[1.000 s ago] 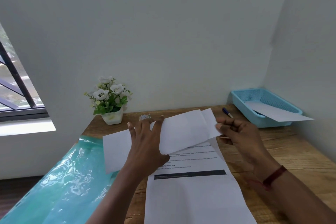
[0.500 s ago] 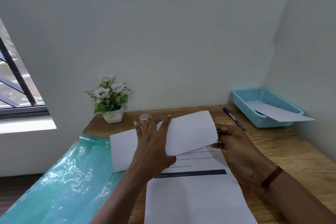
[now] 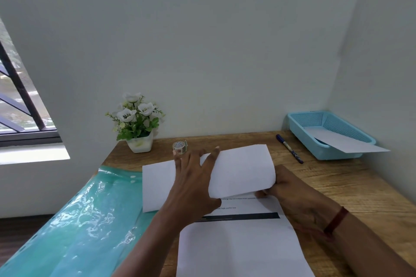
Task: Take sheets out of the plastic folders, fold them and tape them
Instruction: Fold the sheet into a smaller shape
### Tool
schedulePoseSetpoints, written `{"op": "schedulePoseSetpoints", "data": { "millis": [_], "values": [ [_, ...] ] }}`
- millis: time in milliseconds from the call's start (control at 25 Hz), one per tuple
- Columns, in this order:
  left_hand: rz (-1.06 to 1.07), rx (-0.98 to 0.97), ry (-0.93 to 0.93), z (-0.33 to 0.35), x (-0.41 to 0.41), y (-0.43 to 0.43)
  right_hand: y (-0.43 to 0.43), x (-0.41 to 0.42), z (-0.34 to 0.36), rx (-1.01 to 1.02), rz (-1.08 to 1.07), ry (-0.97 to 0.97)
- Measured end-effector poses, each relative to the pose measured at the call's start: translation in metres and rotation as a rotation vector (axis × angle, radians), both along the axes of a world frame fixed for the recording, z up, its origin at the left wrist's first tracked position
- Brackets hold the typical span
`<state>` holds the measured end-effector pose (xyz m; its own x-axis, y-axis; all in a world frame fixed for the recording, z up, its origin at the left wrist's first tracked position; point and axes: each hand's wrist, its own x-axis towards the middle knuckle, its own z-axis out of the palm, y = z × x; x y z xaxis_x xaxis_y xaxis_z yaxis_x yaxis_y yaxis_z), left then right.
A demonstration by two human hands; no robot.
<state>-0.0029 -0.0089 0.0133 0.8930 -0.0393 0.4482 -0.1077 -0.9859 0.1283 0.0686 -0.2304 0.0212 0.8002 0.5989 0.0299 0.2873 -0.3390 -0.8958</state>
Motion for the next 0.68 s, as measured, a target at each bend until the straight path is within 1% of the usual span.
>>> {"op": "schedulePoseSetpoints", "data": {
  "millis": [80,120,240,280,320,360,400,480,520,560,640,680],
  "values": [
    [-0.003,-0.015,0.008,0.002,-0.002,0.003,-0.001,0.001,0.004,0.058,-0.035,-0.053],
    [0.007,-0.028,0.025,0.005,-0.003,0.005,-0.003,0.002,0.006,0.129,-0.082,-0.074],
    [-0.011,-0.143,0.059,0.016,-0.008,0.009,-0.014,0.009,0.014,0.467,-0.268,-0.057],
    [-0.045,-0.207,0.106,0.023,-0.012,0.010,-0.017,0.010,0.016,0.567,-0.285,-0.071],
    [-0.094,-0.295,0.169,0.030,-0.017,0.012,-0.019,0.009,0.017,0.623,-0.278,-0.119],
    [-0.154,-0.407,0.235,0.041,-0.024,0.010,-0.020,0.006,0.019,0.640,-0.250,-0.181],
    [-0.218,-0.566,0.288,0.054,-0.031,0.007,-0.019,0.003,0.020,0.642,-0.215,-0.237],
    [-0.359,-1.044,0.411,0.074,-0.041,0.006,-0.017,-0.001,0.022,0.650,-0.152,-0.262],
    [-0.447,-1.249,0.529,0.079,-0.045,0.003,-0.015,-0.004,0.023,0.646,-0.125,-0.253],
    [-0.537,-1.382,0.641,0.081,-0.047,0.002,-0.013,-0.006,0.023,0.646,-0.111,-0.239],
    [-0.617,-1.487,0.841,0.084,-0.043,-0.005,-0.008,-0.011,0.025,0.695,-0.091,-0.173],
    [-0.666,-1.525,0.892,0.083,-0.041,-0.010,-0.005,-0.013,0.024,0.731,-0.079,-0.139]
  ]
}}
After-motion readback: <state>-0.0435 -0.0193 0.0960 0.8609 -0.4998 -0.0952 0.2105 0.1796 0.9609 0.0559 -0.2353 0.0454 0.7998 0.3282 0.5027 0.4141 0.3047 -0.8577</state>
